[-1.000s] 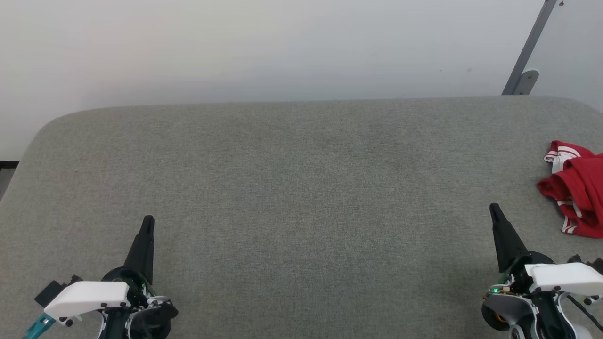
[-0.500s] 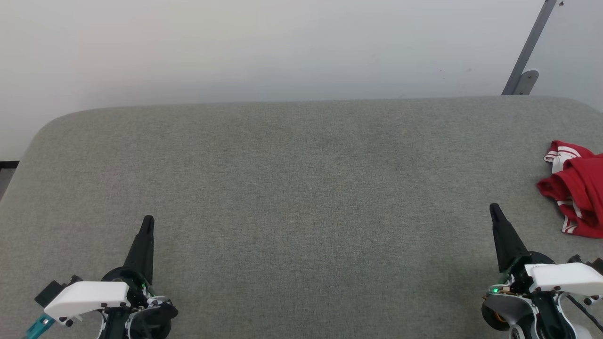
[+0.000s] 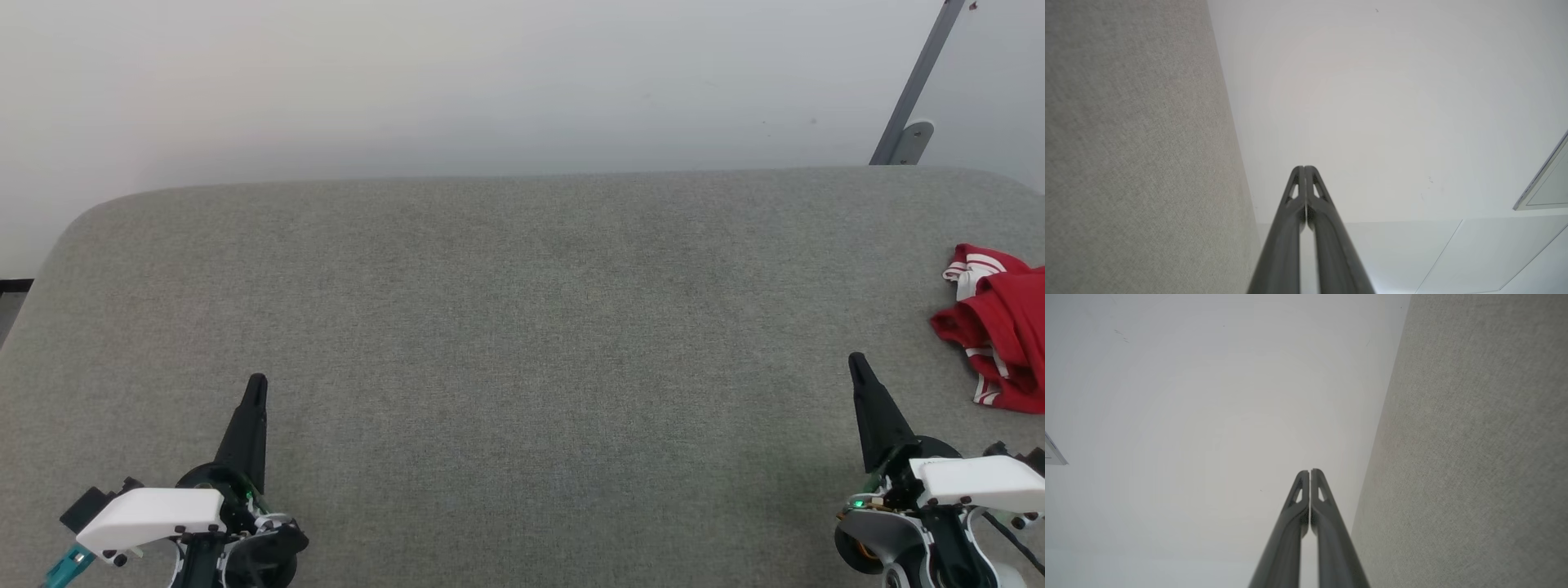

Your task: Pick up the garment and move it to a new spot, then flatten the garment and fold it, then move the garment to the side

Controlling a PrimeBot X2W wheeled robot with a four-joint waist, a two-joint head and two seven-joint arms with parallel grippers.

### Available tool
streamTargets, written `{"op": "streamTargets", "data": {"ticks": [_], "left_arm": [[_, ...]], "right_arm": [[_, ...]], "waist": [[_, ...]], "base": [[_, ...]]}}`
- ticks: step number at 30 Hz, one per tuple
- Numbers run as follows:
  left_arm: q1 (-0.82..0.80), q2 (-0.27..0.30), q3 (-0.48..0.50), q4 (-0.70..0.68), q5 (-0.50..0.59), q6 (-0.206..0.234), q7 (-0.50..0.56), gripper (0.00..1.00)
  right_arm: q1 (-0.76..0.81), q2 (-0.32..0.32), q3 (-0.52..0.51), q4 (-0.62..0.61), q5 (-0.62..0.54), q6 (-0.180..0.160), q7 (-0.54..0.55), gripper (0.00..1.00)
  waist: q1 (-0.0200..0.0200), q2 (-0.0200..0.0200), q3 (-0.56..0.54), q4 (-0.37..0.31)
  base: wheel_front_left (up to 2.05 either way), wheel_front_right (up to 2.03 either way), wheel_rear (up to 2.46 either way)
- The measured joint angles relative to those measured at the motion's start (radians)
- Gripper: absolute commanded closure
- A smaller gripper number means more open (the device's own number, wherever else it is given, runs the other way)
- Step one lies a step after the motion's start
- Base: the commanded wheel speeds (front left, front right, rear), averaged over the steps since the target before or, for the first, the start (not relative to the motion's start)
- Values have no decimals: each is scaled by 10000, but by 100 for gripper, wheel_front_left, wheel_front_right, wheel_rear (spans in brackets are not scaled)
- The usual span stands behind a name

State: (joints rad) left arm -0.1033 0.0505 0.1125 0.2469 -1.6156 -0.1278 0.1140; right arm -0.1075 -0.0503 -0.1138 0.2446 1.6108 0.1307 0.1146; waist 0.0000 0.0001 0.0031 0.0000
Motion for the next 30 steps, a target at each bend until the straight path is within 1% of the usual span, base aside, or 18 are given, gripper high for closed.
{"op": "streamTargets", "data": {"ticks": [30], "left_arm": [[0, -8, 4, 0, 2, 0, 2, 100]], "right_arm": [[0, 2, -2, 4, 2, 0, -2, 100]], "waist": [[0, 0, 0, 0]], "base": [[0, 0, 0]]}}
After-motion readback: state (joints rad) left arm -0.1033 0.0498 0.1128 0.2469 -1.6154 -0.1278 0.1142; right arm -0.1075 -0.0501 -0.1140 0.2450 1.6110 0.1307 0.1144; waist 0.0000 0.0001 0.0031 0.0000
